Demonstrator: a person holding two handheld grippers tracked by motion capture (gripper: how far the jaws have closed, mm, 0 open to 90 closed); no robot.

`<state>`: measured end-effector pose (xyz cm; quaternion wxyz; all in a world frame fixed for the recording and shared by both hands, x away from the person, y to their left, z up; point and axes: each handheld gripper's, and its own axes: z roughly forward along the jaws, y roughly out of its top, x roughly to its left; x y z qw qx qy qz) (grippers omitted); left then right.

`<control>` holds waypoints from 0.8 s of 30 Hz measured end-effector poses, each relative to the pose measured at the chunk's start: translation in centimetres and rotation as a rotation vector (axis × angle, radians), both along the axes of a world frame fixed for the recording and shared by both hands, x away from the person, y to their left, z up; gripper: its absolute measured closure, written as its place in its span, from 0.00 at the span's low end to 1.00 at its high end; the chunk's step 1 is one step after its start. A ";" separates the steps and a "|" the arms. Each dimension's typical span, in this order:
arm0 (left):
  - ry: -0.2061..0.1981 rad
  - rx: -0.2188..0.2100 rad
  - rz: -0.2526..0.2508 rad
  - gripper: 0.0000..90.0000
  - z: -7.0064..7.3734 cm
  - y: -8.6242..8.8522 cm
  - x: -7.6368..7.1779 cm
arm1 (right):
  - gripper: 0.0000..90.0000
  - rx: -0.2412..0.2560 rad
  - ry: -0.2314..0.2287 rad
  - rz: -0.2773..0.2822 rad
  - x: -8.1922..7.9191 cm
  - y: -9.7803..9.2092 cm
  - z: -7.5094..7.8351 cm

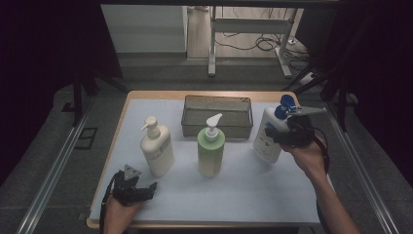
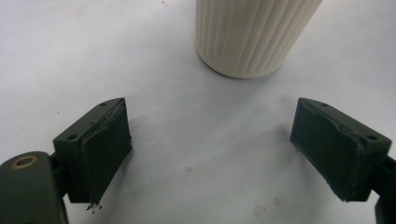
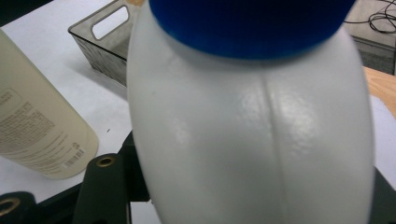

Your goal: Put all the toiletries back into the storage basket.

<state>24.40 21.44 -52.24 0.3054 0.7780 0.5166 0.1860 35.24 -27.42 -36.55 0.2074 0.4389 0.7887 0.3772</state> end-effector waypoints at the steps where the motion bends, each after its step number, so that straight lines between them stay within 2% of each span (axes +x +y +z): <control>1: 0.000 0.001 0.000 0.13 0.0 0.0 0.0 | 0.44 -0.001 0.000 0.002 0.0 0.1 0.1; 24: 0.000 -0.001 0.001 0.13 0.0 0.0 0.0 | 0.44 -0.006 -0.009 0.061 0.1 2.8 2.5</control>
